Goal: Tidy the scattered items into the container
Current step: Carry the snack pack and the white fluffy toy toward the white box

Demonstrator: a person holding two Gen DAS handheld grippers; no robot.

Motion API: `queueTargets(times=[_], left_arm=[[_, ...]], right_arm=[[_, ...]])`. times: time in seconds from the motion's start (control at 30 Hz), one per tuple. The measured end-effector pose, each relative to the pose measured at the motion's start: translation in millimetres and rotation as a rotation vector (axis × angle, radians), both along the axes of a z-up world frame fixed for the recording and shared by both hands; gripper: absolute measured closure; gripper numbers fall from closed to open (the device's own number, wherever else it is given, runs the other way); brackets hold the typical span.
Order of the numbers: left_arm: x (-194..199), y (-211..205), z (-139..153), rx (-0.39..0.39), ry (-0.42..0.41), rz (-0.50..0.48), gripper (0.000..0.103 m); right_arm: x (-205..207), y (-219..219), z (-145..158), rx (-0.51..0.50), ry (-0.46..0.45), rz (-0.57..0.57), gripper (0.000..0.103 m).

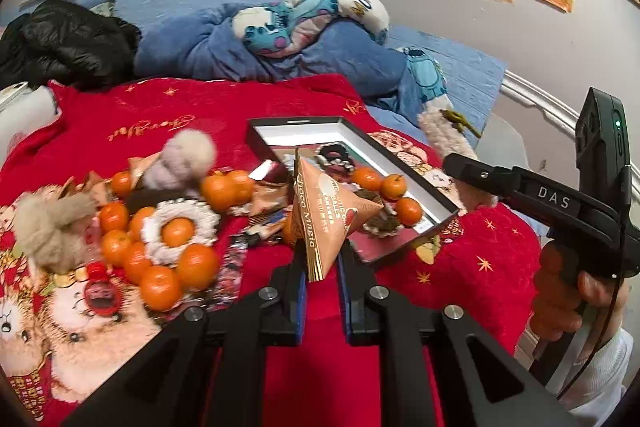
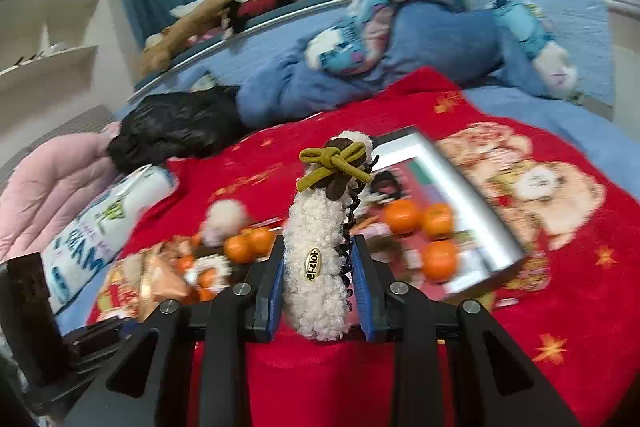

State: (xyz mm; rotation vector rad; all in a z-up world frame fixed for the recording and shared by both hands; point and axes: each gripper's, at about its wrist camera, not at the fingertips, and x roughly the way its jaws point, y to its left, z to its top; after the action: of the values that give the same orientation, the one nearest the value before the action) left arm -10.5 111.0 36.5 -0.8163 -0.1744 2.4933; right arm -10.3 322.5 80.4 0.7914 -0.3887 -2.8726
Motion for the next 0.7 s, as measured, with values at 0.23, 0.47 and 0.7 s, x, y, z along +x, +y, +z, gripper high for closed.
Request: queueTargets(times=[0.23,0.47,0.7], left_arm=[[-7.6,36.3,2.4,0.006,-0.018,-0.034,0.089],[-18.0,77.4,4.6,-0.058,0.007,-0.015,0.089],[-33.4,96.2,-0.2,-0.055,-0.024,-0.032,0.089]], right_arm=[[9.1,36.0,-3.4,0.030,-0.033,-0.026,0.074],[15.0,32.1,-12.4,0.083,-0.073,0.020,0.074],[10.8,38.7,-13.0,0.093,-0.085,0.027,0.074]])
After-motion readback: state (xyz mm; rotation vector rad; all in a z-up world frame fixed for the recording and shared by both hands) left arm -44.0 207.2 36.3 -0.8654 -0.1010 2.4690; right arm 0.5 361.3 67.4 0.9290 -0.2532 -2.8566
